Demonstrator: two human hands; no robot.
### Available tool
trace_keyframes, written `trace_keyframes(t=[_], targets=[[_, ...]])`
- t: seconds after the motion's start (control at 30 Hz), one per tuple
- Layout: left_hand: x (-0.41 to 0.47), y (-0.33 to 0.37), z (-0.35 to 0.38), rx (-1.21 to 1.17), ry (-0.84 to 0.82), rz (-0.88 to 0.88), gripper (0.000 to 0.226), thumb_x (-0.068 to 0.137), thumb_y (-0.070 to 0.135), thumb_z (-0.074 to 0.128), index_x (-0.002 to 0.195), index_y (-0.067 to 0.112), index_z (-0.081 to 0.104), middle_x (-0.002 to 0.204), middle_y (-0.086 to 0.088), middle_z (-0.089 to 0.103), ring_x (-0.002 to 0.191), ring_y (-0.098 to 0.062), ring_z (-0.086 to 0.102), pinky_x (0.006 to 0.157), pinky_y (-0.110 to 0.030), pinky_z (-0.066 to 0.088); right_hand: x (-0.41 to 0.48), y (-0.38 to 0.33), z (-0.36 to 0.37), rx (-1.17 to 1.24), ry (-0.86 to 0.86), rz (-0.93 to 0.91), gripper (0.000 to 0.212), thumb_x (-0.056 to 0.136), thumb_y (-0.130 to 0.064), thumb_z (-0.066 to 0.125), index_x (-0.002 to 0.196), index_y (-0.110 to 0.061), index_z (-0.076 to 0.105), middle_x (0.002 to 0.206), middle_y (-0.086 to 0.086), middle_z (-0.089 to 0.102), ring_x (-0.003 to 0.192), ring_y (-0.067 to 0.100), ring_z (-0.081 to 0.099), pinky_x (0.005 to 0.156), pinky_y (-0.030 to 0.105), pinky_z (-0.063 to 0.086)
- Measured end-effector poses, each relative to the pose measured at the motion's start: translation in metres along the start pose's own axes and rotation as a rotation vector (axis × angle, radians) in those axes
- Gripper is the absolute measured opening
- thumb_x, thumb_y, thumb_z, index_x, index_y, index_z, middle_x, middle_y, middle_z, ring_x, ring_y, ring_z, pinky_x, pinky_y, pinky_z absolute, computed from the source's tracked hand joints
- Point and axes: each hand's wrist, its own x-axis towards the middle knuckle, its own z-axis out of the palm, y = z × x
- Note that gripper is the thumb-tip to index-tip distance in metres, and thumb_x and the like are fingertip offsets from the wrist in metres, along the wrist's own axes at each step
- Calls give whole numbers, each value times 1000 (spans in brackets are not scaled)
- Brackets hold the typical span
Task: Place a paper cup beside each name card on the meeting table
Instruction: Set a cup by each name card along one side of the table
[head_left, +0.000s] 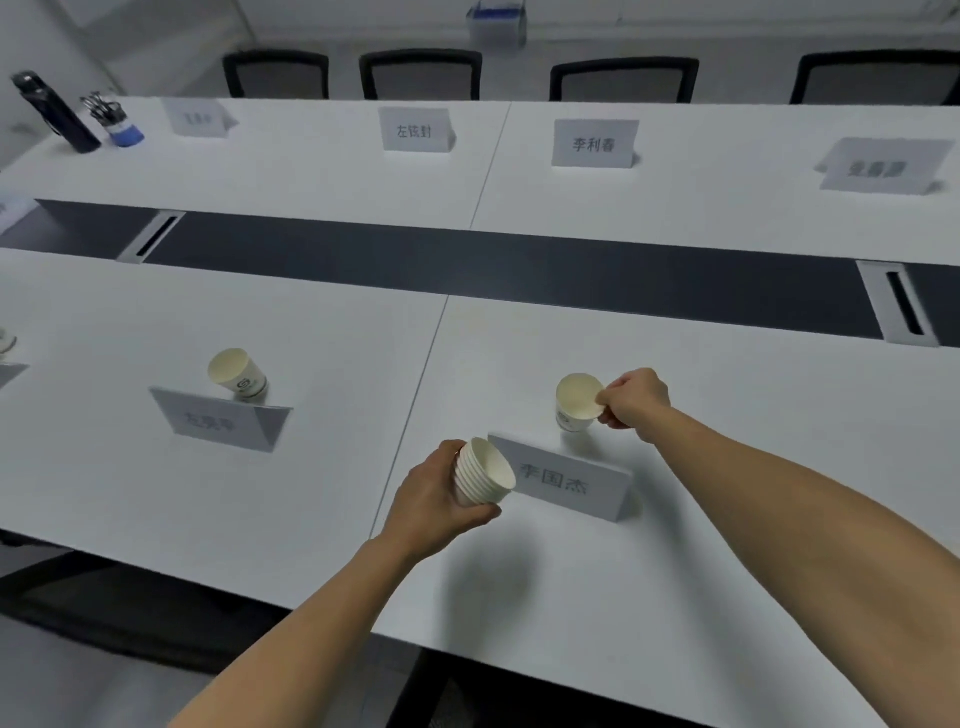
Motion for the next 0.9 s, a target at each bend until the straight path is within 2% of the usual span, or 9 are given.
trace_keyframes(t=[0.1, 0.23, 0.43, 0.53, 0.67, 0.77, 0.9], targets=[[-2, -4, 6, -6, -6, -33, 72, 61, 45, 82, 123, 34, 47, 103, 17, 63, 92, -10, 61, 77, -33, 55, 7, 15, 15, 12, -25, 92, 16, 85, -1, 67, 99, 7, 65, 81, 24, 73, 60, 31, 72, 73, 43, 63], [-3, -5, 12, -6, -11, -37, 74, 60, 45, 82, 124, 34, 47, 104, 17, 62, 93, -10, 62, 78, -34, 55, 10, 22, 21, 4, -45, 120, 22, 83, -3, 70, 102, 7, 64, 86, 25, 72, 64, 35, 74, 75, 48, 63], [-7, 5, 13, 16, -13, 20, 73, 59, 44, 82, 124, 31, 52, 110, 14, 62, 96, -11, 61, 81, -37, 55, -9, 20, 0, -54, -35, 69, 27, 86, -13, 73, 103, 5, 63, 88, 20, 72, 74, 34, 76, 76, 45, 63], [-2, 20, 8, 47, -42, 115, 70, 60, 45, 80, 122, 29, 51, 112, 12, 61, 94, -11, 60, 78, -34, 55, -29, 25, -28, -157, 15, -30, 23, 87, -20, 70, 101, -2, 66, 86, 13, 72, 75, 28, 75, 78, 44, 62], [13, 50, 10, 127, -137, 300, 70, 63, 57, 74, 120, 29, 46, 109, 10, 62, 90, -12, 61, 72, -34, 56, -69, 47, -71, -307, 114, -125, 30, 90, -28, 64, 116, -13, 59, 105, 6, 69, 89, 25, 70, 80, 36, 57], [19, 81, 24, 205, -227, 449, 75, 66, 68, 68, 123, 28, 39, 106, 8, 62, 87, -17, 63, 70, -39, 59, -108, 84, -104, -367, 228, -97, 37, 92, -32, 60, 126, -18, 55, 114, 4, 66, 94, 22, 65, 77, 32, 51], [12, 122, 50, 222, -246, 540, 83, 64, 78, 59, 121, 21, 39, 99, 0, 60, 84, -26, 62, 69, -44, 57, -155, 134, -139, -395, 283, -20, 39, 93, -33, 59, 130, -19, 54, 116, 3, 66, 94, 22, 60, 79, 31, 47]])
